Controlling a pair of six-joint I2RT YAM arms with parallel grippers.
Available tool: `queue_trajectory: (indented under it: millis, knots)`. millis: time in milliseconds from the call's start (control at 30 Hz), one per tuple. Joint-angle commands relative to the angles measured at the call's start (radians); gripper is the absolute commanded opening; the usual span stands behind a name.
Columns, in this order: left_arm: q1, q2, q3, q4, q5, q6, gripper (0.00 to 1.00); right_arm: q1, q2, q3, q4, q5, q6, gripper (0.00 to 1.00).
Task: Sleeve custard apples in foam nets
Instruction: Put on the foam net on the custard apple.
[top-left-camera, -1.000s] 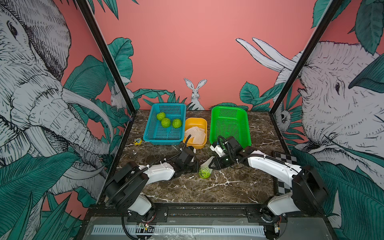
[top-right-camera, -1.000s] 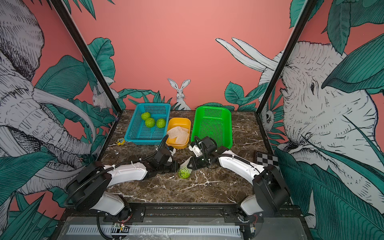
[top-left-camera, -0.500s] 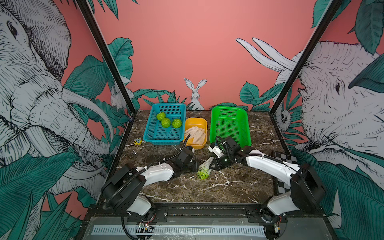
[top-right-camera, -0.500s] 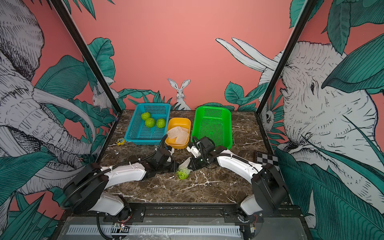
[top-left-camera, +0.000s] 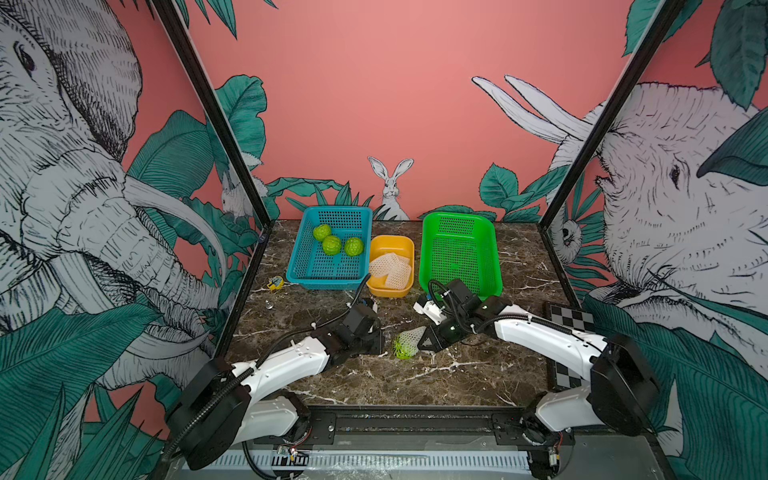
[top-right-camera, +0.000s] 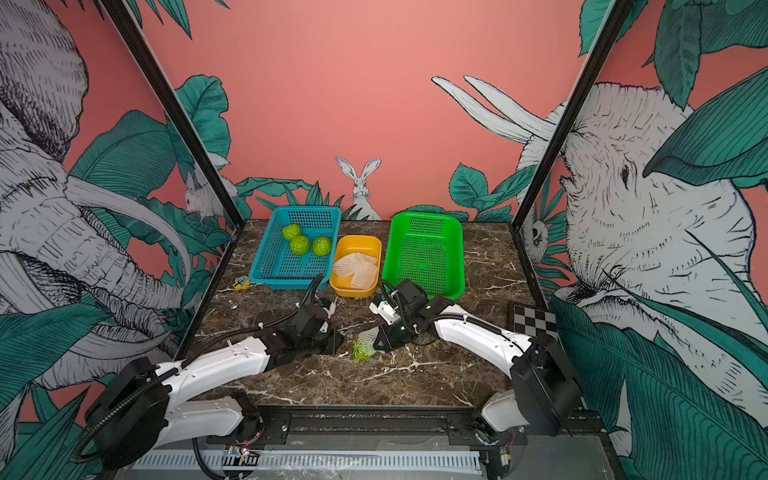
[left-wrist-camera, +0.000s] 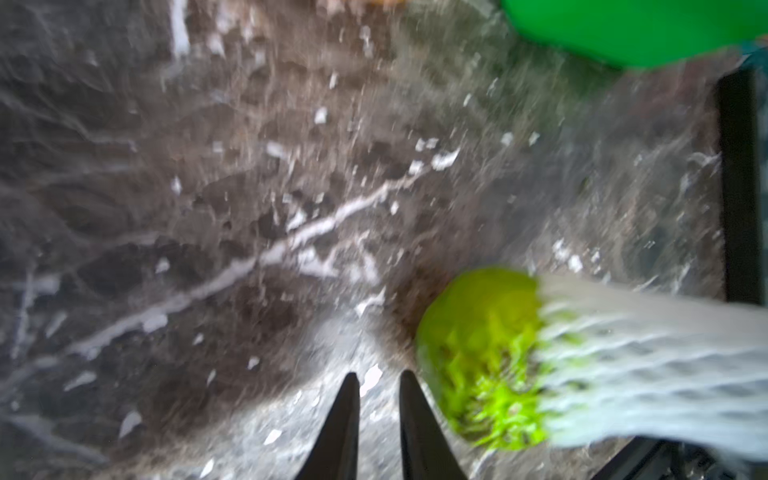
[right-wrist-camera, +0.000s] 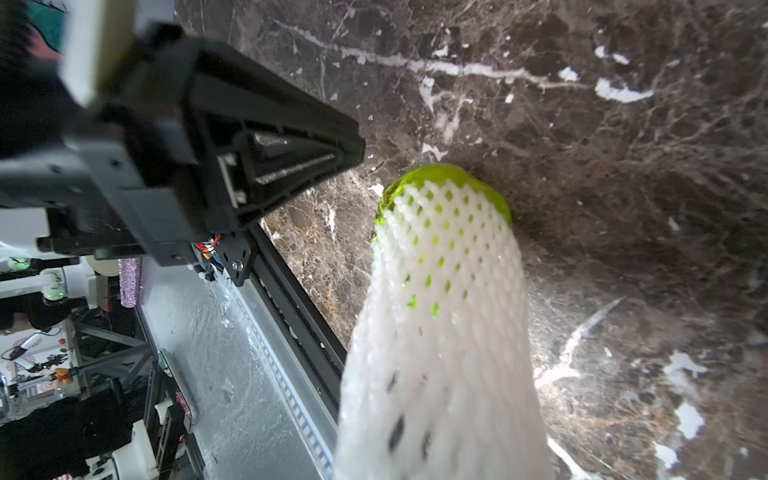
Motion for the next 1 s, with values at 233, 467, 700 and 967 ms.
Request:
queue_trajectory:
  millis: [233, 467, 700, 967]
  knots:
    - [-0.065, 0.070, -0.018, 0.122, 0.091, -0.083, 0.04, 0.006, 0.052, 0.061, -0.120, -0.038, -0.088, 0.00]
    - [-0.071, 0.144, -0.032, 0.237, 0.107, -0.114, 0.05, 0.006, 0.107, 0.100, -0.114, -0.035, -0.112, 0.00]
    - [-0.071, 0.193, 0.052, 0.203, 0.035, -0.037, 0.05, 0.005, 0.160, 0.177, -0.204, 0.009, -0.177, 0.00]
    - [-0.068, 0.258, 0.104, 0.207, 0.037, -0.002, 0.05, -0.002, 0.201, 0.220, -0.229, 0.096, -0.204, 0.16]
